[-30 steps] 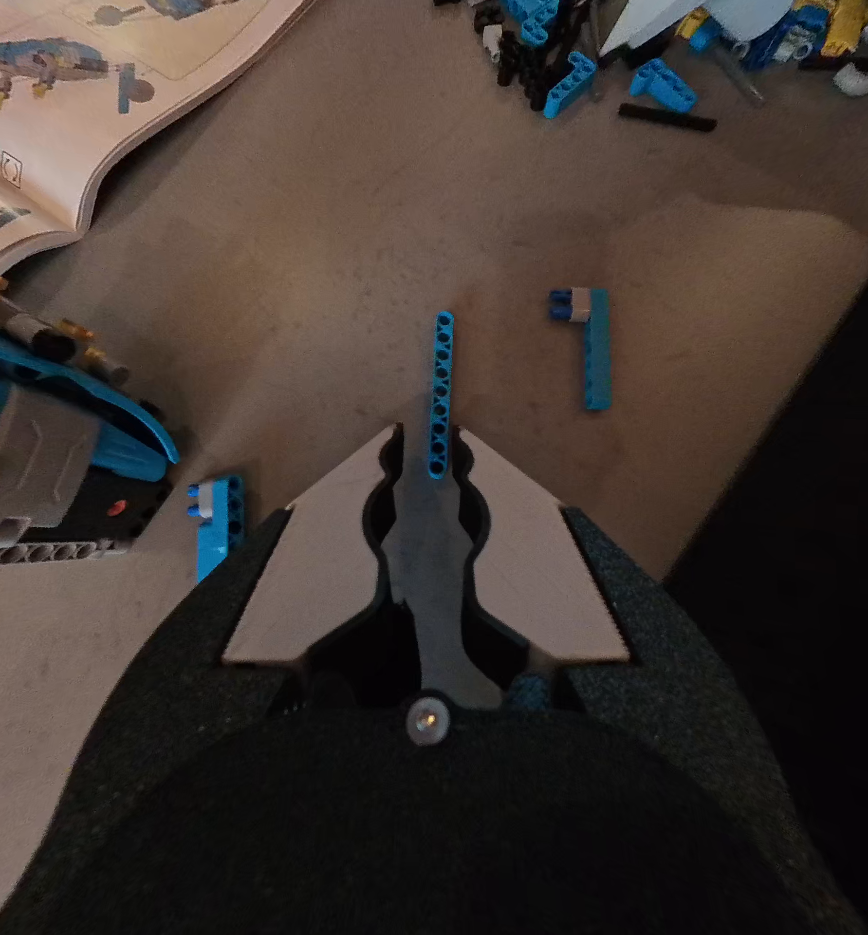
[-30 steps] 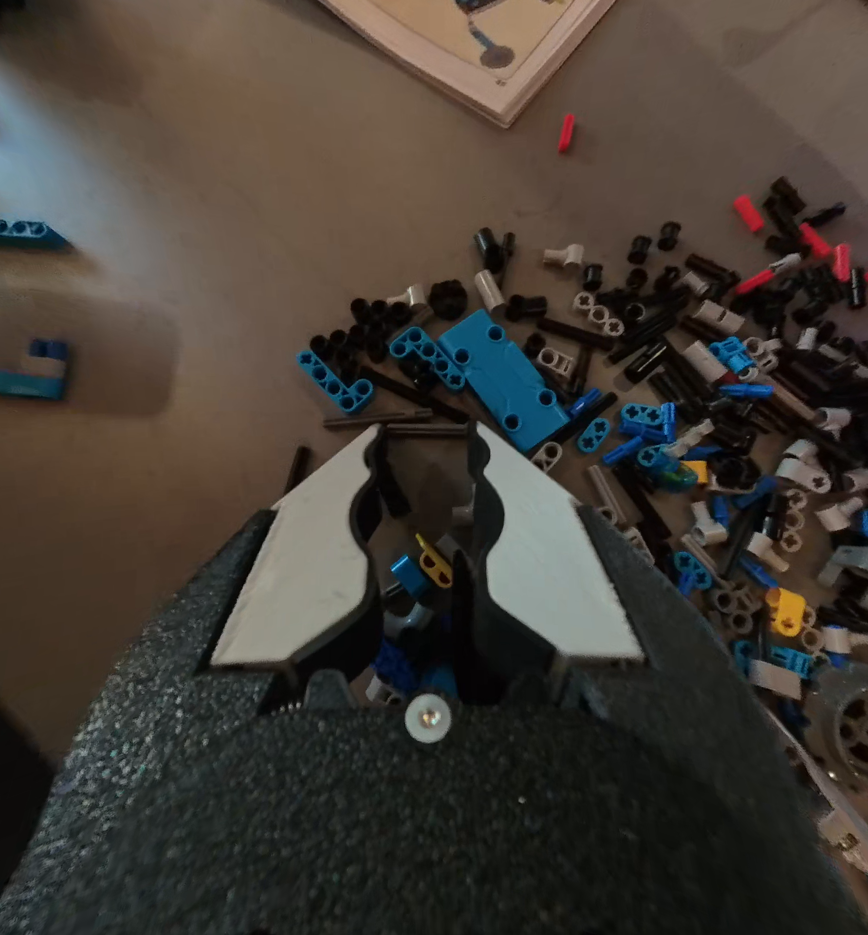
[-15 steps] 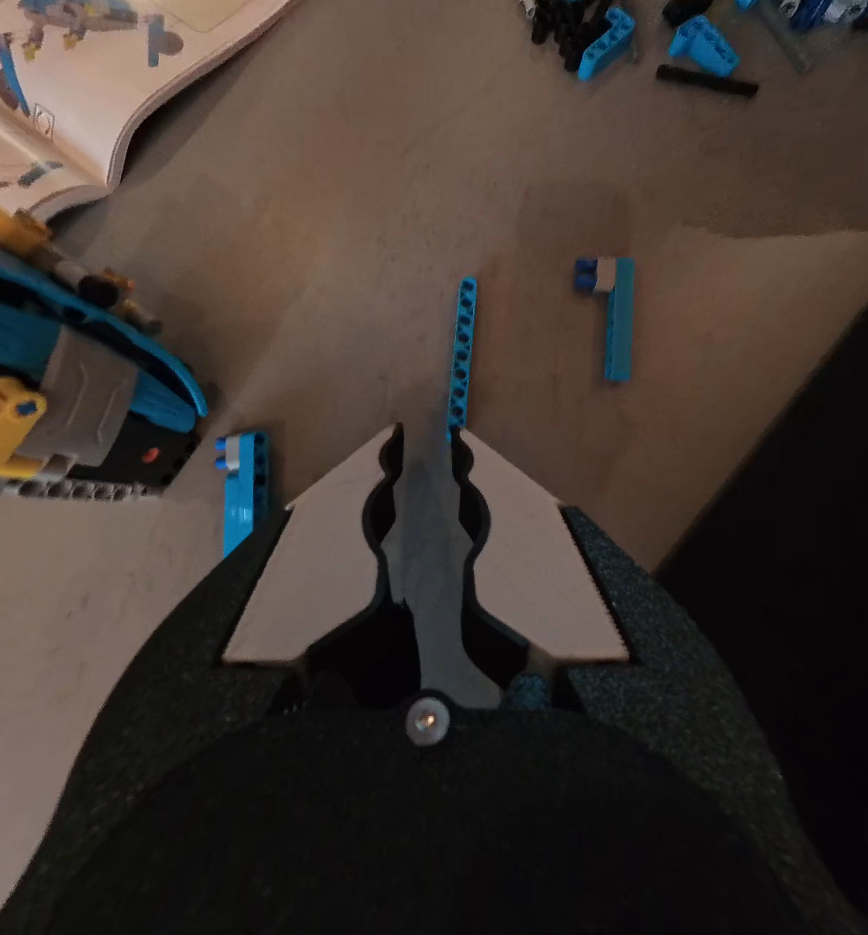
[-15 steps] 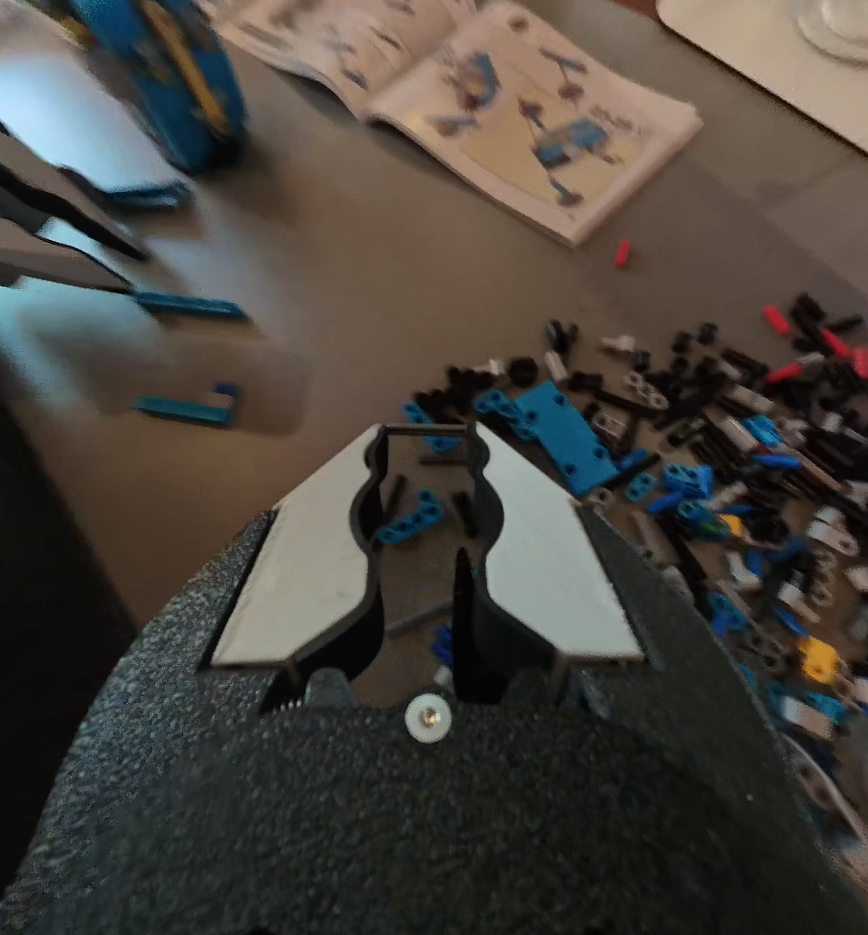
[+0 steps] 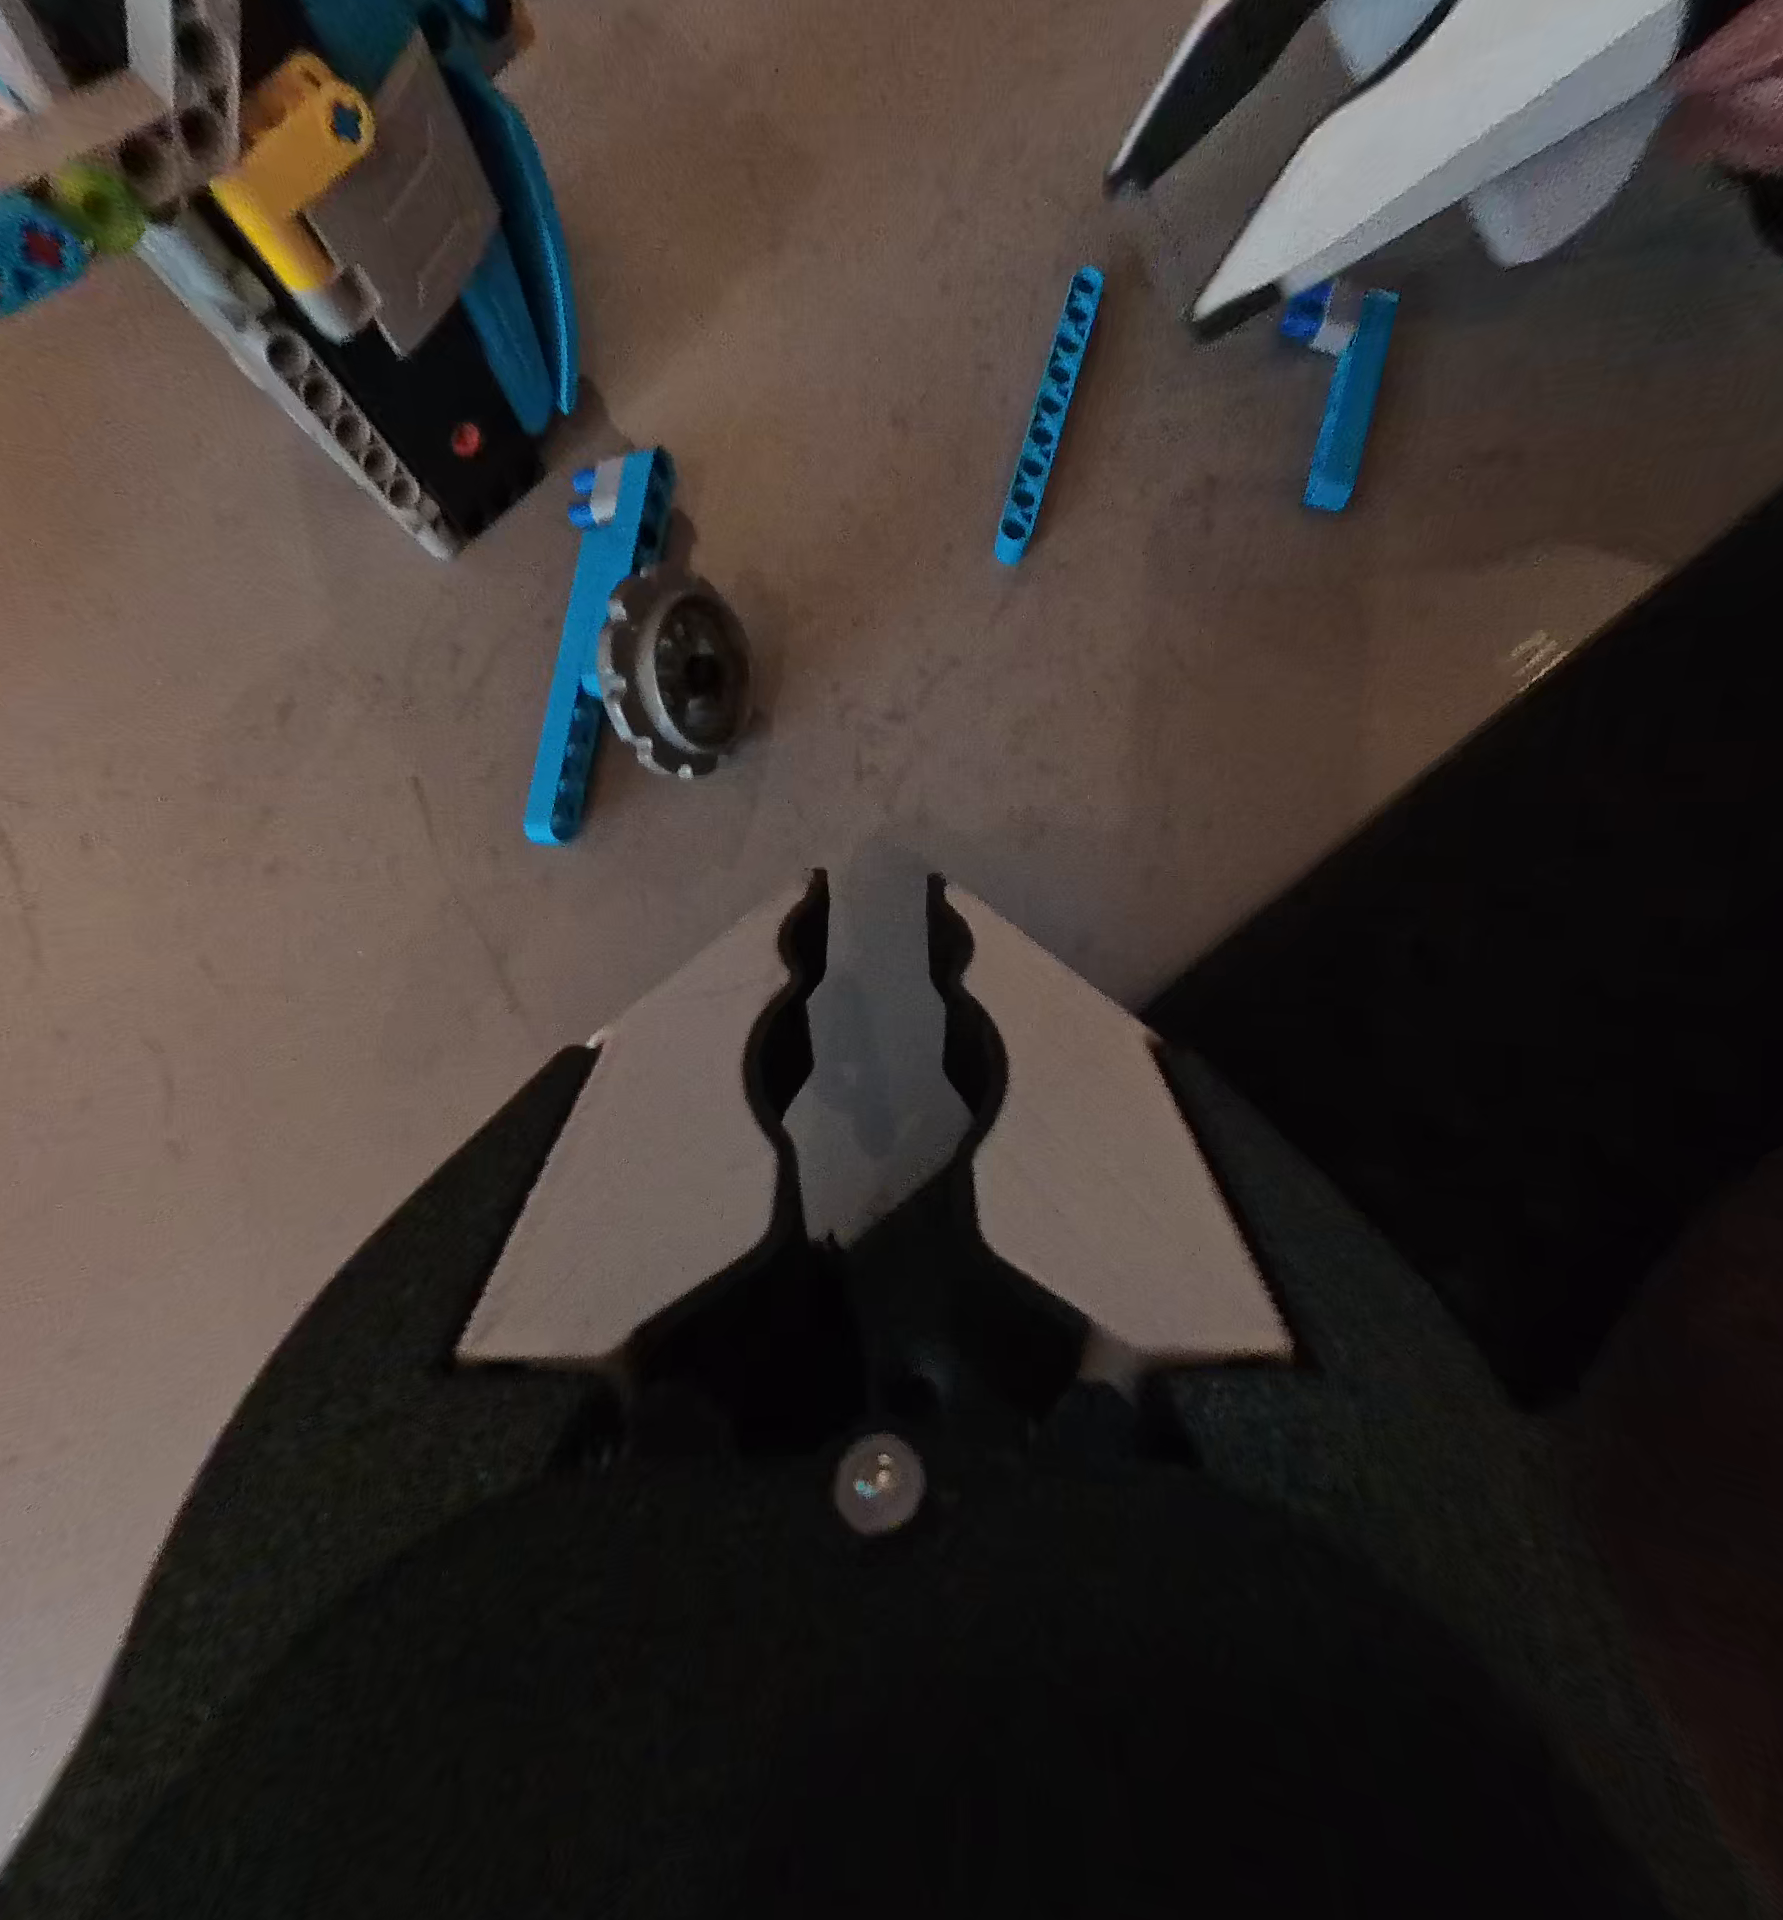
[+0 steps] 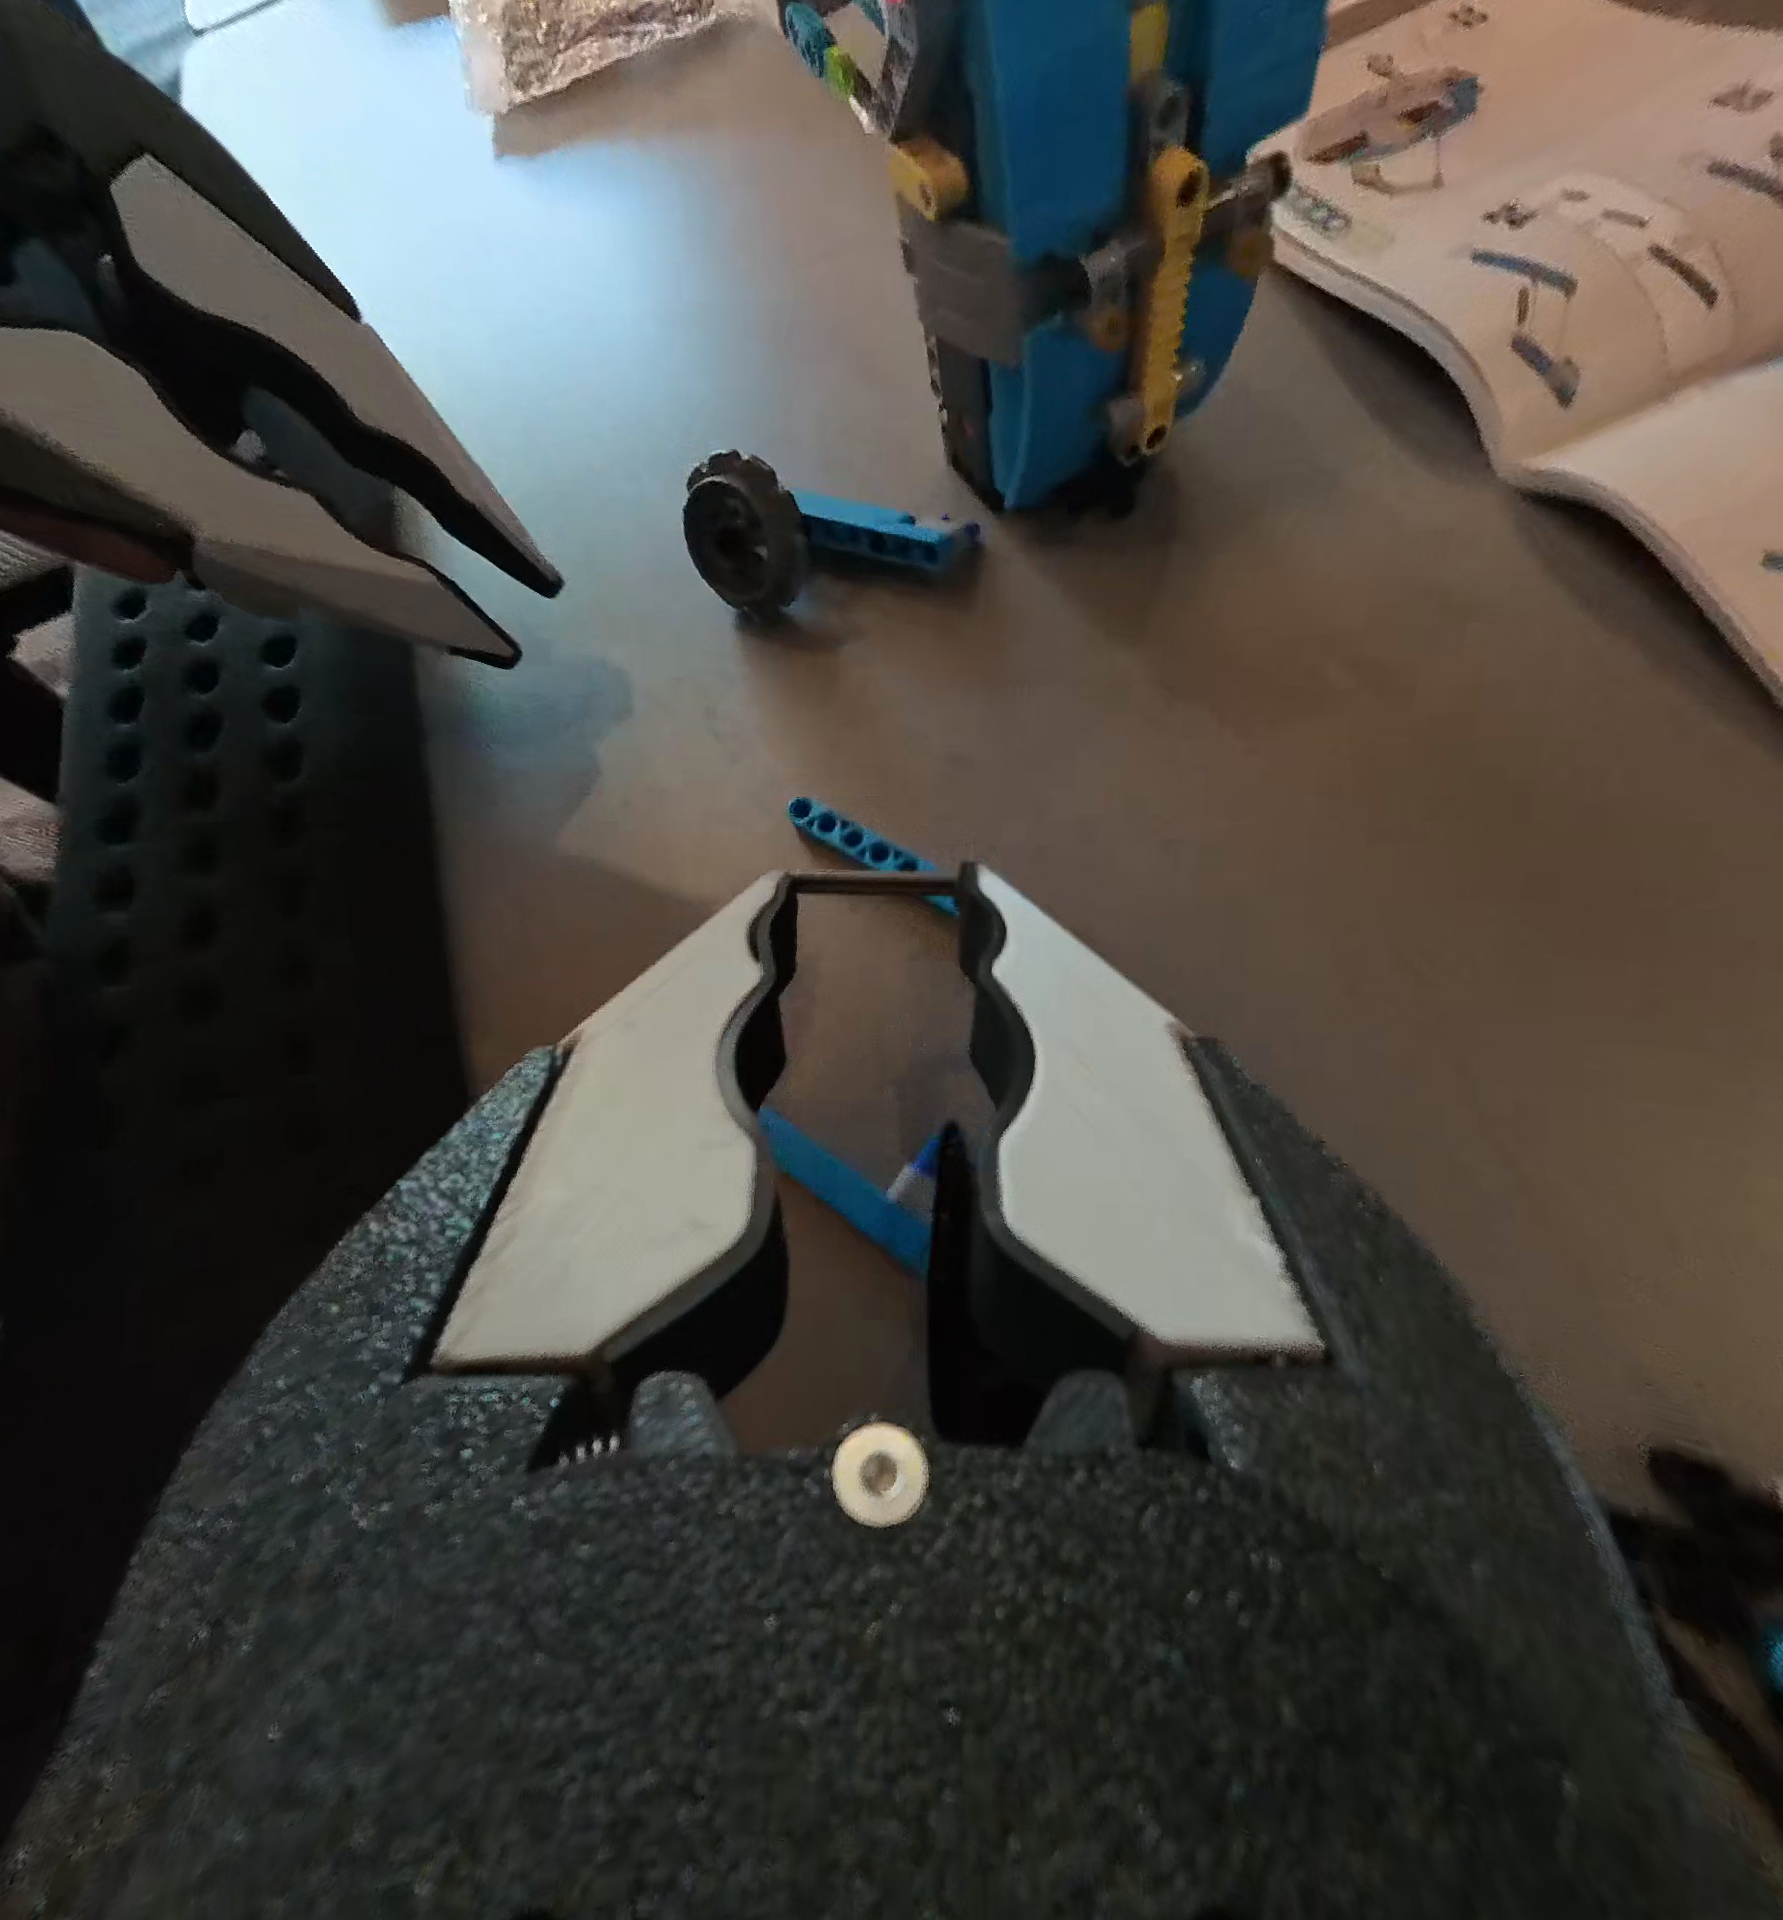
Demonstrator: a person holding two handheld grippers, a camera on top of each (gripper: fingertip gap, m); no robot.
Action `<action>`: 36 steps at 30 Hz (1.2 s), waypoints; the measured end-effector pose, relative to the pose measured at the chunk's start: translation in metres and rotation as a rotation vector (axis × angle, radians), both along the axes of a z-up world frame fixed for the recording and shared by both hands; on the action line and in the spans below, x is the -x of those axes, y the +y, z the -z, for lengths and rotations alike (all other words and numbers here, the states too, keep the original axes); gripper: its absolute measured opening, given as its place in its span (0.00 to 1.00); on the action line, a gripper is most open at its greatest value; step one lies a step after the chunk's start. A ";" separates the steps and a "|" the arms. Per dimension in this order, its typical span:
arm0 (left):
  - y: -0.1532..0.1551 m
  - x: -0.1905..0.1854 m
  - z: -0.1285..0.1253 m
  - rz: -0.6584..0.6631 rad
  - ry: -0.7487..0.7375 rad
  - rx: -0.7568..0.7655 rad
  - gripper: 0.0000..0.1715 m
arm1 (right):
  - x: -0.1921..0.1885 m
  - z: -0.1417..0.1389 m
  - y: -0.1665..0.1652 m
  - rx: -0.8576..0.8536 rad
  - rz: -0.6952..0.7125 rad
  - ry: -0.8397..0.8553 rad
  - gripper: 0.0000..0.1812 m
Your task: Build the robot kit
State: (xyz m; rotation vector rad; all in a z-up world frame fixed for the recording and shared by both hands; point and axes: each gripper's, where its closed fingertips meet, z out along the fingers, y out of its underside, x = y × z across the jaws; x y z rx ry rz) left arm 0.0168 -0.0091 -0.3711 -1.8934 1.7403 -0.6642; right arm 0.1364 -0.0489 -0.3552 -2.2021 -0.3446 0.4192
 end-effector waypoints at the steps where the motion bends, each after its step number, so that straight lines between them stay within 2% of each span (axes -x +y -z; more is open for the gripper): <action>1: 0.000 -0.004 -0.001 0.007 -0.017 -0.012 0.11 | 0.001 0.001 0.006 -0.013 -0.009 -0.020 0.17; 3: -0.002 -0.018 -0.003 0.035 -0.054 -0.027 0.11 | 0.001 -0.006 0.022 -0.068 -0.019 -0.002 0.17; 7: -0.012 -0.053 -0.001 0.102 -0.102 -0.027 0.11 | -0.003 -0.037 0.042 -0.135 0.015 0.232 0.17; 10: -0.016 -0.072 -0.006 0.145 -0.115 -0.070 0.11 | -0.011 -0.033 0.035 -0.152 0.040 0.220 0.17; 12: -0.025 -0.079 -0.005 0.177 -0.108 -0.033 0.11 | -0.017 -0.028 0.027 -0.135 0.059 0.250 0.17; 16: -0.023 -0.088 0.010 0.194 -0.053 -0.049 0.12 | -0.027 -0.025 0.017 -0.099 0.074 0.330 0.17; 19: -0.023 -0.096 0.012 0.192 -0.054 -0.045 0.12 | -0.035 -0.017 0.017 -0.070 0.097 0.296 0.17; 23: -0.030 -0.106 0.018 0.196 -0.033 0.009 0.11 | -0.032 -0.020 0.017 -0.084 0.091 0.307 0.17; 25: -0.030 -0.108 0.020 0.188 -0.011 0.005 0.08 | -0.031 -0.023 0.017 -0.097 0.090 0.317 0.17; 28: -0.032 -0.107 0.021 0.209 0.010 -0.022 0.05 | -0.033 -0.025 0.018 -0.111 0.100 0.307 0.17; 34: -0.032 -0.100 0.019 0.217 0.042 -0.051 0.04 | -0.039 -0.033 0.017 -0.164 0.127 0.275 0.17; 36: -0.032 -0.092 0.019 0.211 0.052 -0.038 0.04 | -0.041 -0.025 0.015 -0.131 0.139 0.254 0.17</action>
